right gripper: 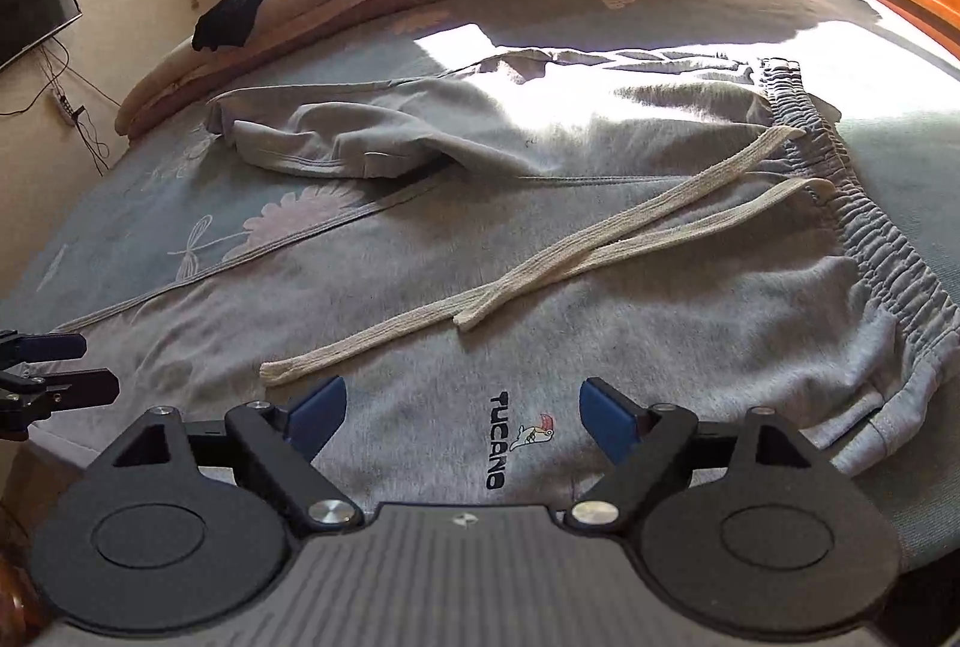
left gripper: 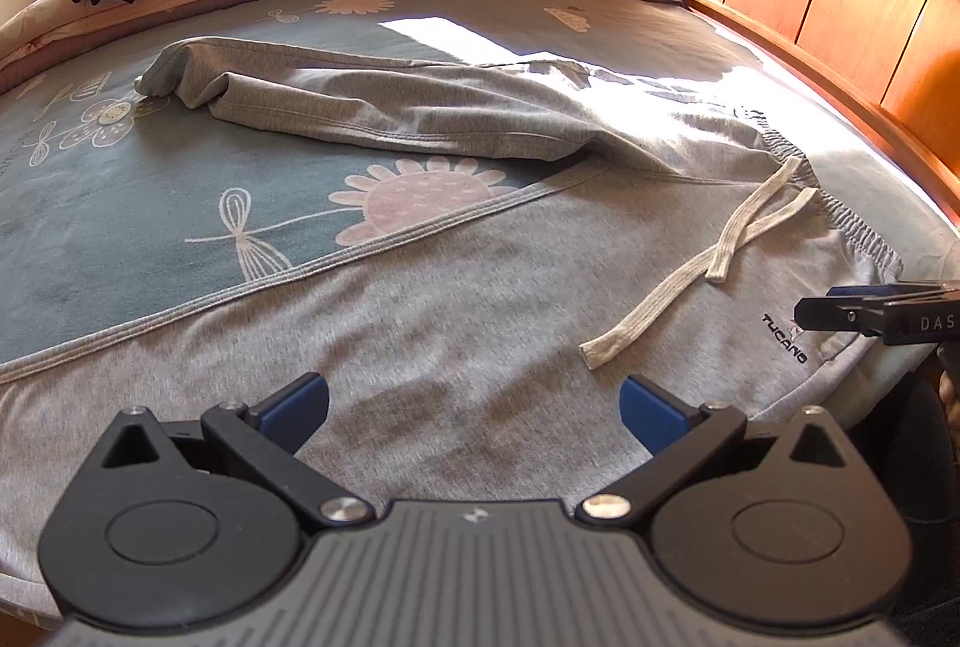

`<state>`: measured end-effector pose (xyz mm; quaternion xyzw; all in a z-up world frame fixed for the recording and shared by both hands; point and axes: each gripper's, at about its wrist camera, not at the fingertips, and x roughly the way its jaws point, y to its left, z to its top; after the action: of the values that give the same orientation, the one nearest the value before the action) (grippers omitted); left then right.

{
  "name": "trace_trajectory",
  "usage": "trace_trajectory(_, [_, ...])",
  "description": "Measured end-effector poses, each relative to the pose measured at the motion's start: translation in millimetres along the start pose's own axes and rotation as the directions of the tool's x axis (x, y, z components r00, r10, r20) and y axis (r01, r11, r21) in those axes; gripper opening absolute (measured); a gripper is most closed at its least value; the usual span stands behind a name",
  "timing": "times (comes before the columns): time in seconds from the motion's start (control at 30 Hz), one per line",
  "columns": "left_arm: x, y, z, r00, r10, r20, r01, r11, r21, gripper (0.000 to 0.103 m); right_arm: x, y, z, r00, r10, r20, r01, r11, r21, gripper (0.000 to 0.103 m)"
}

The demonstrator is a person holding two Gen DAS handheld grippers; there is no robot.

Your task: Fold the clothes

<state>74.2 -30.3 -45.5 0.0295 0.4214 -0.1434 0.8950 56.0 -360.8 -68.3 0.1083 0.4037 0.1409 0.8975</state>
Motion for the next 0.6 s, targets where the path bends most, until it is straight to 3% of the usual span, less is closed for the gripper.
trace_trajectory(0.2, [53,19,14,0.999,-0.015,-0.037,0.013,0.999,-0.05,0.102,30,4,35,0.999,0.034,0.031,-0.031,0.995,-0.095,0.101])
trace_trajectory(0.33, [82,41,21,0.996,0.031,-0.078,-0.036,0.997,-0.065,0.102,71,4,74,0.997,0.065,0.034,-0.058,0.983,-0.175,0.103])
trace_trajectory(0.4, [95,52,24,0.992,0.067,-0.109,-0.074,0.996,-0.057,0.102,93,5,91,0.998,0.066,0.011,-0.062,0.973,-0.224,0.103])
trace_trajectory(0.6, [108,64,45,0.981,0.049,-0.188,-0.061,0.996,-0.06,0.102,141,16,120,0.995,0.007,-0.103,-0.039,0.951,-0.305,0.103])
